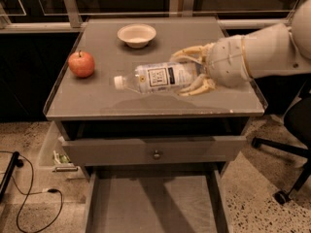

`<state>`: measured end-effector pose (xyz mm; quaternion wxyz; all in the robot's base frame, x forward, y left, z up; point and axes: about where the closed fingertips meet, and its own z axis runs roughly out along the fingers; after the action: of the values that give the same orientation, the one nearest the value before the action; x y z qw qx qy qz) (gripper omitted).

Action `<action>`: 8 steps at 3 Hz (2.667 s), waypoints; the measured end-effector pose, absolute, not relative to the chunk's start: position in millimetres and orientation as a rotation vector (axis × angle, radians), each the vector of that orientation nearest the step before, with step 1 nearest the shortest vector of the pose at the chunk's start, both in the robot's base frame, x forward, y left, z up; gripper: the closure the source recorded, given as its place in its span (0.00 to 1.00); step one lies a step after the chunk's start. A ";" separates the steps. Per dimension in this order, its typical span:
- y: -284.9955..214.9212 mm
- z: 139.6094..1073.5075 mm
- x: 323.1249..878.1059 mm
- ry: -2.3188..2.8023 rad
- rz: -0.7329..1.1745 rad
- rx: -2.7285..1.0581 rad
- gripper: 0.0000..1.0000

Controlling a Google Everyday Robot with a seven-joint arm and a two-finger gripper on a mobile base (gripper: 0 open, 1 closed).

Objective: Pick blue plastic bottle from middle drawer and place on counter

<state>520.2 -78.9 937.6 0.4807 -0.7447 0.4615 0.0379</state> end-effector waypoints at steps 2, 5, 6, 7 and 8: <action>-60.8 908.5 623.5 1.182 0.264 -1.823 1.00; -53.3 865.4 675.7 1.593 0.362 -1.605 1.00; -57.8 845.7 674.2 1.724 0.369 -1.531 1.00; -56.4 847.6 673.6 1.736 0.379 -1.523 0.81; -56.3 847.6 673.6 1.736 0.379 -1.523 0.58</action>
Offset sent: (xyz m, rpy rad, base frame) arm 0.1717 0.0280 -0.0489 0.0920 0.2705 0.0117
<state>673.6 -56.3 847.6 0.3901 -0.5993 0.6830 0.1491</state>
